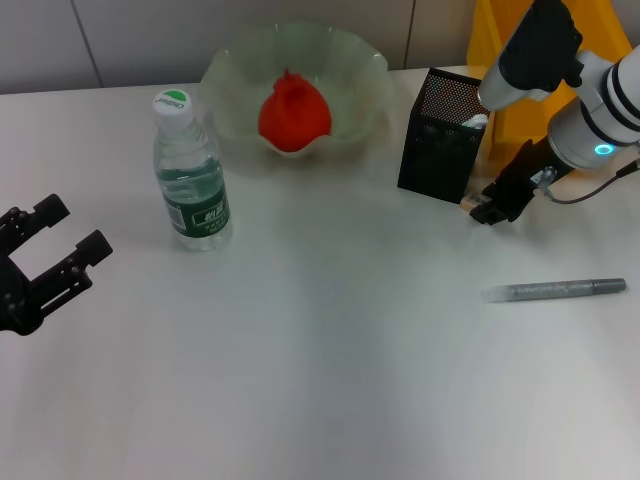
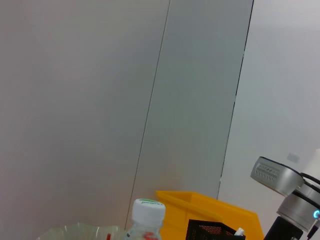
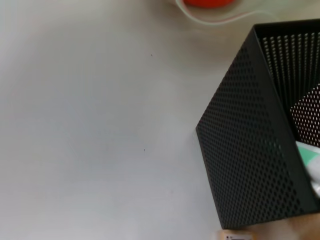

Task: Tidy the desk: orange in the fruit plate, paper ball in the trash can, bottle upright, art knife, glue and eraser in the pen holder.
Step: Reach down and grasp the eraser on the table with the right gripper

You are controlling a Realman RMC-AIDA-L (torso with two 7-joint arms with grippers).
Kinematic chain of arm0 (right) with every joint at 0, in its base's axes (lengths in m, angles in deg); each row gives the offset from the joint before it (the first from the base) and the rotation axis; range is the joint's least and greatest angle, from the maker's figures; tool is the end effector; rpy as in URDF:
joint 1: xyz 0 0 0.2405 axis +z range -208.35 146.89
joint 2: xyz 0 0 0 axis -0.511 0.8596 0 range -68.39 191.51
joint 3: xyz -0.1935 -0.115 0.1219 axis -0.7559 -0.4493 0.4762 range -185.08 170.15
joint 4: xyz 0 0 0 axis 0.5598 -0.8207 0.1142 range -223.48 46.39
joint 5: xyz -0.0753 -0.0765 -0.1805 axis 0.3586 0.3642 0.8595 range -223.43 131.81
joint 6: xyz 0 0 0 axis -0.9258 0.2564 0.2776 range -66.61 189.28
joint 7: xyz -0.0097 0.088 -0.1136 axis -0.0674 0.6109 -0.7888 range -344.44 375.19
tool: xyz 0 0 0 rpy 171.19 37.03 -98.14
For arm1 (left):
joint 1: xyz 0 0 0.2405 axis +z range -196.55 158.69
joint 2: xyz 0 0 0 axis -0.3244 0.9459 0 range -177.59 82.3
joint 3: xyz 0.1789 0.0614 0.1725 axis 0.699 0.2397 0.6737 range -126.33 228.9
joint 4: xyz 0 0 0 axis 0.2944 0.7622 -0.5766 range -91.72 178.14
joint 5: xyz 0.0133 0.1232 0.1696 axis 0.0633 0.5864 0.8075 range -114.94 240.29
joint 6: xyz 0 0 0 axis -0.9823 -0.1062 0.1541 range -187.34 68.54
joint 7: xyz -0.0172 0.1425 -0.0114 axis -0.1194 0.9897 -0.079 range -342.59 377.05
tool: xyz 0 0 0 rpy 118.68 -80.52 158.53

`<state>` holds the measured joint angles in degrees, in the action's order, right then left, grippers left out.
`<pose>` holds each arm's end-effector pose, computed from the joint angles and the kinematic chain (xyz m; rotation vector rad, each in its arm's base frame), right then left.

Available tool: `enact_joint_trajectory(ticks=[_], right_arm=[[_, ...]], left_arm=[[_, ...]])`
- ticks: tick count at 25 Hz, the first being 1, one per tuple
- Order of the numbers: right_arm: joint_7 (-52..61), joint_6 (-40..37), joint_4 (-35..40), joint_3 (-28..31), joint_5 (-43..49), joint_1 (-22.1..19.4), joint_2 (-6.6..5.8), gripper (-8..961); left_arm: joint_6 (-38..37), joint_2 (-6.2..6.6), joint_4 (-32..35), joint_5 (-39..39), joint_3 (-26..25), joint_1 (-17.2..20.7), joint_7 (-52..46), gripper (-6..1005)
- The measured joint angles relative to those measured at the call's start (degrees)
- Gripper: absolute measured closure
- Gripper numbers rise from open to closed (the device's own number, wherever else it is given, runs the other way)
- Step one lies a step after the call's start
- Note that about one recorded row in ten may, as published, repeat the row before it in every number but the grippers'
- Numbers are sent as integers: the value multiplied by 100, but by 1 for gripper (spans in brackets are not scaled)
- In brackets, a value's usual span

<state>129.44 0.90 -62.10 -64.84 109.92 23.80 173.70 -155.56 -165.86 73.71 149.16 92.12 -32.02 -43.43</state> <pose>0.2551 0.4391 0.0013 -2.5680 0.6519 -0.5738 -0.3136 0.2554 0.0308 -2.2712 -0.5433 -1.0903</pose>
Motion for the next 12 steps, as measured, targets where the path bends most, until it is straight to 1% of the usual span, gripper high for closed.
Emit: enact_joint_trajectory(ticks=[6, 11, 12], right_arm=[[0, 5, 3, -11, -2, -11, 3, 630], [-1, -12, 28, -18, -2, -19, 6, 690], [-1, -19, 34, -19, -2, -22, 8, 689]], left_arm=[[-4, 0, -9, 0, 12, 7, 0, 260], [-63, 4, -87, 1, -27, 9, 23, 260], [-69, 4, -87, 1, -29, 11, 24, 260]])
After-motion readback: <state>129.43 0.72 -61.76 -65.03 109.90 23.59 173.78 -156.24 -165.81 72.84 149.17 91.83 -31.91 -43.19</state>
